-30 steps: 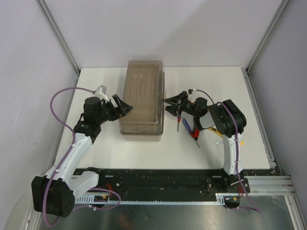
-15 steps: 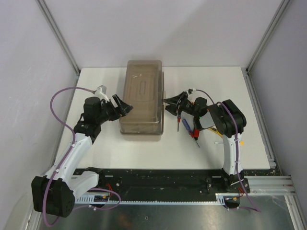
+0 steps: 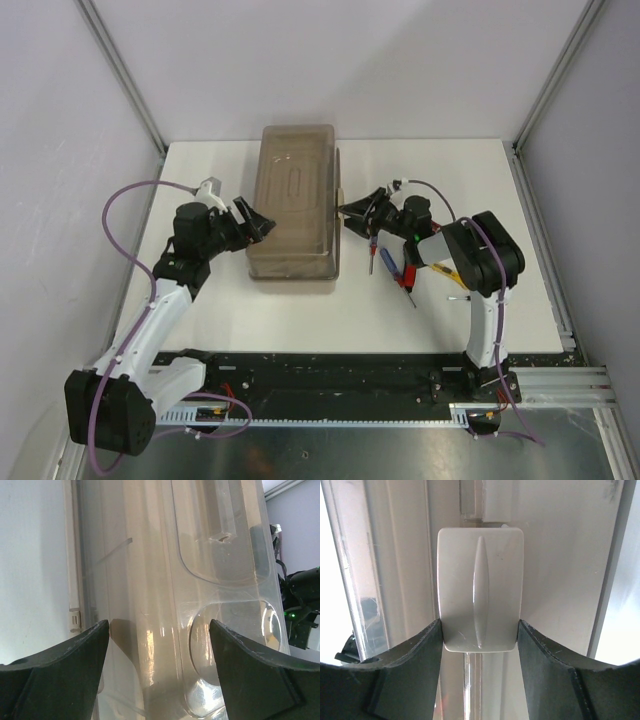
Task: Pack the tool kit
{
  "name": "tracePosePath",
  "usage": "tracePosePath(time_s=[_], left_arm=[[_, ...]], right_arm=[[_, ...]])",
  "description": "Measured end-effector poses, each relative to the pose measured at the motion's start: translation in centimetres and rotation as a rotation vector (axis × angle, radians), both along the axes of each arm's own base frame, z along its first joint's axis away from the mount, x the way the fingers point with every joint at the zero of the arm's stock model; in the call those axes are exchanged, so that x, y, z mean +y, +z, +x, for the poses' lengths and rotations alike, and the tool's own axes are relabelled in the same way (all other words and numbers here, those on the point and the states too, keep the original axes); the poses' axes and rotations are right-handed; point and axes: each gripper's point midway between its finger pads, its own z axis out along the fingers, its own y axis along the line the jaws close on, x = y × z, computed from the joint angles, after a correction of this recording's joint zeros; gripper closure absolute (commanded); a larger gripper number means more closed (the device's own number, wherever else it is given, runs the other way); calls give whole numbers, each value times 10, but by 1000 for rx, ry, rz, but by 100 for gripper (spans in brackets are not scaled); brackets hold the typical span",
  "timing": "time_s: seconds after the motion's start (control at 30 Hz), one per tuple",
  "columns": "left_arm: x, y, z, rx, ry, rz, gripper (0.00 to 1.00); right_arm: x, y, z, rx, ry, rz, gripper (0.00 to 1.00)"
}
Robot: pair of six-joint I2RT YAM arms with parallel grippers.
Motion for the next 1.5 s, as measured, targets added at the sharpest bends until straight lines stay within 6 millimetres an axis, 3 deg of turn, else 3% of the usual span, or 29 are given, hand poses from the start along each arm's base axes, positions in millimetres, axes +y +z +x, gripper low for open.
tracePosePath(time_s=[0.43, 0.57, 0.73, 0.87, 1.1, 1.33, 1.5], left_arm=[[1, 0, 0, -12, -3, 23, 16], [1, 0, 0, -13, 0, 25, 16], [2, 0, 0, -13, 3, 30, 15], [2, 0, 0, -16, 2, 41, 15], [5, 2, -2, -30, 5, 76, 13], [11, 3, -4, -43, 16, 111, 12], [11, 3, -4, -46, 16, 119, 12]], right_arm=[[-3, -4, 2, -44, -34, -129, 65], [-4, -4, 2, -58, -37, -153, 61], [-5, -3, 2, -69, -42, -174, 46], [-5, -1, 2, -72, -47, -183, 29], [-14, 21, 2, -137, -49, -194, 9], [-27, 52, 7, -253, -104, -316, 8], [-27, 36, 5, -270, -117, -473, 21]])
